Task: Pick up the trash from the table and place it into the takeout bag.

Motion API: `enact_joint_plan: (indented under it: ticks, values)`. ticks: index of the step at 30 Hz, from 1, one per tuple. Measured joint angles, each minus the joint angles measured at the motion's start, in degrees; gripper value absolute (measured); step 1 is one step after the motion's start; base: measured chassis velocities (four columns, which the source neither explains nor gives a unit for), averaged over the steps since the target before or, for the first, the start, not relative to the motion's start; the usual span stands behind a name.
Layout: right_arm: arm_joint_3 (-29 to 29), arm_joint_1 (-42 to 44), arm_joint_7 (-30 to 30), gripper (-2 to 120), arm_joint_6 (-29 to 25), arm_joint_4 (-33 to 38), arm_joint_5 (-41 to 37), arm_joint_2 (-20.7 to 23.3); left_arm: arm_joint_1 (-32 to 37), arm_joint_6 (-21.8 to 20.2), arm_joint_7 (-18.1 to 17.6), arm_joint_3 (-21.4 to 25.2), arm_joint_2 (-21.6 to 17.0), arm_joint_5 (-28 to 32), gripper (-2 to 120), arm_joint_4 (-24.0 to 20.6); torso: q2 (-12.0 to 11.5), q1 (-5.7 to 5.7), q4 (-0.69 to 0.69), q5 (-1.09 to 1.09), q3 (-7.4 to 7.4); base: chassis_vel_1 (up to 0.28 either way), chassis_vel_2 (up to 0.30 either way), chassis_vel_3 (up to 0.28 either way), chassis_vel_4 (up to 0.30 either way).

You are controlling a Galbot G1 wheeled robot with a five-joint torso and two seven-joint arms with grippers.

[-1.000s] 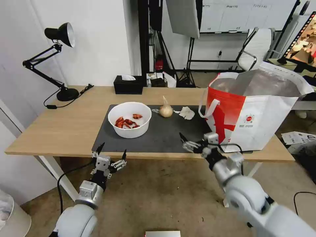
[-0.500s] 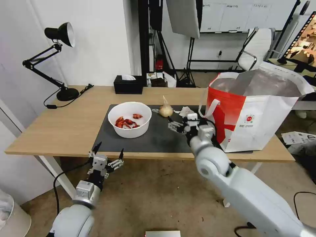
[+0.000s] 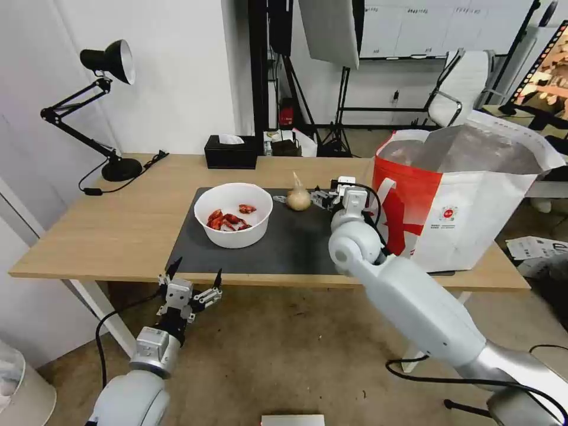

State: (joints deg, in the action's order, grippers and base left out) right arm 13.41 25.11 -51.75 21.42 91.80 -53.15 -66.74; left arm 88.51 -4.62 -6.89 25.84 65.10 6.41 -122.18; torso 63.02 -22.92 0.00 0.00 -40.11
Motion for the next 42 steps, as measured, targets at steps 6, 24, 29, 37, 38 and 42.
enact_joint_plan:
  ticks: [6, 24, 29, 37, 38, 42]
  values:
    - [-0.21, -2.10, -3.91, 100, 1.55, -3.59, -1.23, -2.26, 0.04, 0.01, 0.01, -0.30, -0.03, 0.00, 100, -0.01, 0.00, 0.01, 0.00, 0.00, 0.01, 0.000, 0.000, 0.000, 0.000]
    - [-0.08, -9.74, -5.06, 100, 4.31, -18.50, -3.10, -8.73, -0.30, -0.99, 0.05, -0.42, -0.75, 1.00, 100, -0.15, 0.00, 0.00, 0.01, -0.01, 0.01, 0.000, 0.000, 0.000, 0.000]
    - [-0.14, -11.44, -3.79, 100, 5.02, -22.99, -3.19, -10.26, -0.29, -0.98, 0.05, -0.07, -0.84, 1.16, 100, -0.14, 0.01, 0.00, 0.00, 0.00, 0.01, 0.000, 0.000, 0.000, 0.000]
    - [-1.24, -13.75, -2.32, 100, 6.12, -29.22, -4.12, -12.79, -0.23, -0.94, 0.05, -0.08, -0.72, 1.18, 100, -0.18, 0.01, 0.00, 0.00, 0.00, 0.01, 0.000, 0.000, 0.000, 0.000]
    - [-1.24, -13.75, -2.32, 100, 6.12, -29.22, -4.12, -12.79, -0.23, -0.94, 0.05, -0.08, -0.72, 1.18, 100, -0.18, 0.01, 0.00, 0.00, 0.00, 0.01, 0.000, 0.000, 0.000, 0.000]
    - [-1.61, -14.07, -0.91, 100, 6.86, -31.13, -4.15, -13.47, -0.20, -0.93, 0.05, 0.00, -0.80, 1.19, 100, -0.27, 0.01, 0.01, 0.00, 0.00, 0.01, 0.000, 0.000, 0.000, 0.000]
